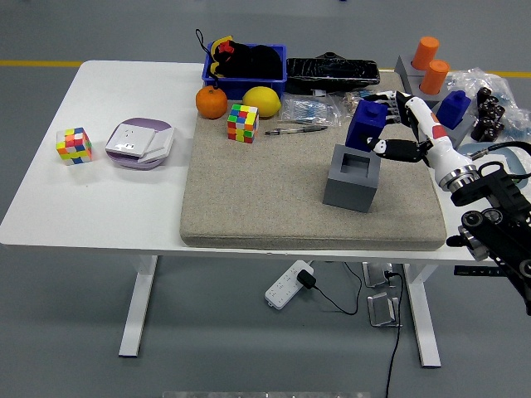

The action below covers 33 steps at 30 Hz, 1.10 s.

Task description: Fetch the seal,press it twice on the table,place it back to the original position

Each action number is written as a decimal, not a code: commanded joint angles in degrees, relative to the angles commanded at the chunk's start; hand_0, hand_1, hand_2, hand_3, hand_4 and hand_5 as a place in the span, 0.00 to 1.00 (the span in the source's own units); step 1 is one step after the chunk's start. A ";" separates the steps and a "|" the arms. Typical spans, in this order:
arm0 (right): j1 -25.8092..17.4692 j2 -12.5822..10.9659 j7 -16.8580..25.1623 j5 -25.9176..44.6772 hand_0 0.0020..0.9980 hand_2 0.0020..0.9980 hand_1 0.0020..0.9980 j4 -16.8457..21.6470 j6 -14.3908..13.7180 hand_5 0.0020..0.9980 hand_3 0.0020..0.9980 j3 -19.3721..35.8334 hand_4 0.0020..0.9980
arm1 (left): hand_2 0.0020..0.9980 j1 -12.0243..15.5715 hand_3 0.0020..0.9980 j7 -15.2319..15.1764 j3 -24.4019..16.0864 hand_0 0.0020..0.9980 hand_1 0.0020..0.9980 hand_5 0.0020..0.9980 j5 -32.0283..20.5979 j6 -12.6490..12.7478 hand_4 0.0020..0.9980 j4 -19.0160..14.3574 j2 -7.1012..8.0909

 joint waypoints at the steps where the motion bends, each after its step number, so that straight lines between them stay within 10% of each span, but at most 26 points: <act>1: -0.35 -0.30 -0.09 -0.24 0.55 0.42 0.40 -0.03 0.05 0.00 0.47 0.69 0.65 | 0.68 0.03 0.72 -0.02 -0.04 0.72 0.69 0.23 0.00 0.01 0.64 0.00 -0.01; 14: -6.63 -2.05 -0.26 -1.67 0.55 0.42 0.40 -3.16 0.16 0.00 0.47 7.07 0.64 | 0.68 0.28 0.72 -0.01 -0.25 0.72 0.69 0.23 0.06 0.01 0.64 0.07 -0.17; 33: -7.42 2.72 1.07 0.62 0.55 0.42 0.40 -11.71 -0.06 0.00 0.46 1.95 0.64 | 0.68 0.50 0.72 -0.02 -0.06 0.72 0.69 0.23 0.19 0.02 0.64 -0.05 -0.25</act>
